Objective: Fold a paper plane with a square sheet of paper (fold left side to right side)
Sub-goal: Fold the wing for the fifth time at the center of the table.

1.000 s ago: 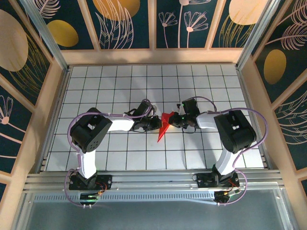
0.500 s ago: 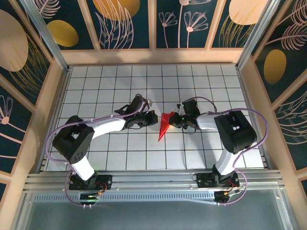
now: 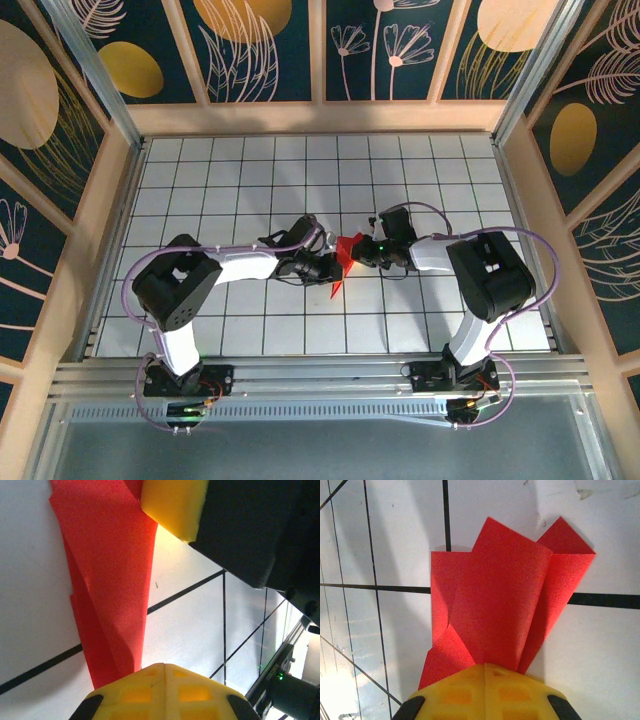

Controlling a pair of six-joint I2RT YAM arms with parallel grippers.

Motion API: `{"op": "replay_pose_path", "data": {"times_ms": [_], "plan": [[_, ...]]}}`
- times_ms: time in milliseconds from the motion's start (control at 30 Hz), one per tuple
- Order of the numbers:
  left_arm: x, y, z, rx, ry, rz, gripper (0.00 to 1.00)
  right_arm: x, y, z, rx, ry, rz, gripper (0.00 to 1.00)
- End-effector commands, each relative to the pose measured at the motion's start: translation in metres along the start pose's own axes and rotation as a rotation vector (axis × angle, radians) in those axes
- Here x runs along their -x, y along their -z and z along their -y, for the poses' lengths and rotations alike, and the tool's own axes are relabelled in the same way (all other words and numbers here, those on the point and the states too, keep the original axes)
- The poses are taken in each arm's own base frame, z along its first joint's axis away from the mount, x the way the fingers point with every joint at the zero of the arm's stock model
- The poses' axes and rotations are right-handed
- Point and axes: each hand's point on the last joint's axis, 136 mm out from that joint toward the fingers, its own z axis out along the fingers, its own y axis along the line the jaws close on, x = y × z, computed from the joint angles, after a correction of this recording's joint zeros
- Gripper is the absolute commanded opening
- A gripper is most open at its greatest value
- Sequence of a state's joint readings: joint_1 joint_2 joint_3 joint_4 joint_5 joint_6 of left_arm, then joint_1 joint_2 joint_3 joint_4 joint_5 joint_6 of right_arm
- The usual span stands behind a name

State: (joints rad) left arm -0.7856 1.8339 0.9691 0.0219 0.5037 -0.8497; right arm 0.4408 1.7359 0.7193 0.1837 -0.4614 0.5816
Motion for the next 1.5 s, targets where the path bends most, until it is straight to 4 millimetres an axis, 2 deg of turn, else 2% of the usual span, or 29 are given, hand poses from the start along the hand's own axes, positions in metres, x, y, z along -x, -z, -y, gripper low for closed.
{"op": "replay_pose_path", "data": {"times_ms": [0, 267, 333, 1000, 1200, 1333, 1467], "plan": [[0.004, -0.001, 0.007, -0.019, 0.01, -0.01, 0.0, -0.031, -0.002, 0.036, -0.148, -0.039, -0.085, 0.0], [-0.003, -0.008, -0.009, 0.014, 0.025, -0.026, 0.0, -0.031, -0.003, 0.036, -0.156, -0.036, -0.087, 0.0], [-0.01, -0.01, -0.02, 0.037, 0.04, -0.039, 0.0, -0.031, -0.003, 0.037, -0.159, -0.036, -0.089, 0.0], [-0.018, -0.018, -0.035, 0.073, 0.051, -0.058, 0.0, -0.029, -0.005, 0.034, -0.165, -0.024, -0.098, 0.0], [-0.023, -0.021, -0.047, 0.121, 0.057, -0.069, 0.0, -0.027, -0.004, 0.033, -0.166, -0.021, -0.096, 0.0], [-0.026, -0.023, -0.056, 0.169, 0.058, -0.073, 0.0, -0.021, -0.002, 0.025, -0.152, -0.006, -0.08, 0.0], [-0.028, -0.023, -0.067, 0.238, 0.055, -0.067, 0.0, -0.002, 0.007, 0.003, -0.098, 0.029, -0.036, 0.0]]}}
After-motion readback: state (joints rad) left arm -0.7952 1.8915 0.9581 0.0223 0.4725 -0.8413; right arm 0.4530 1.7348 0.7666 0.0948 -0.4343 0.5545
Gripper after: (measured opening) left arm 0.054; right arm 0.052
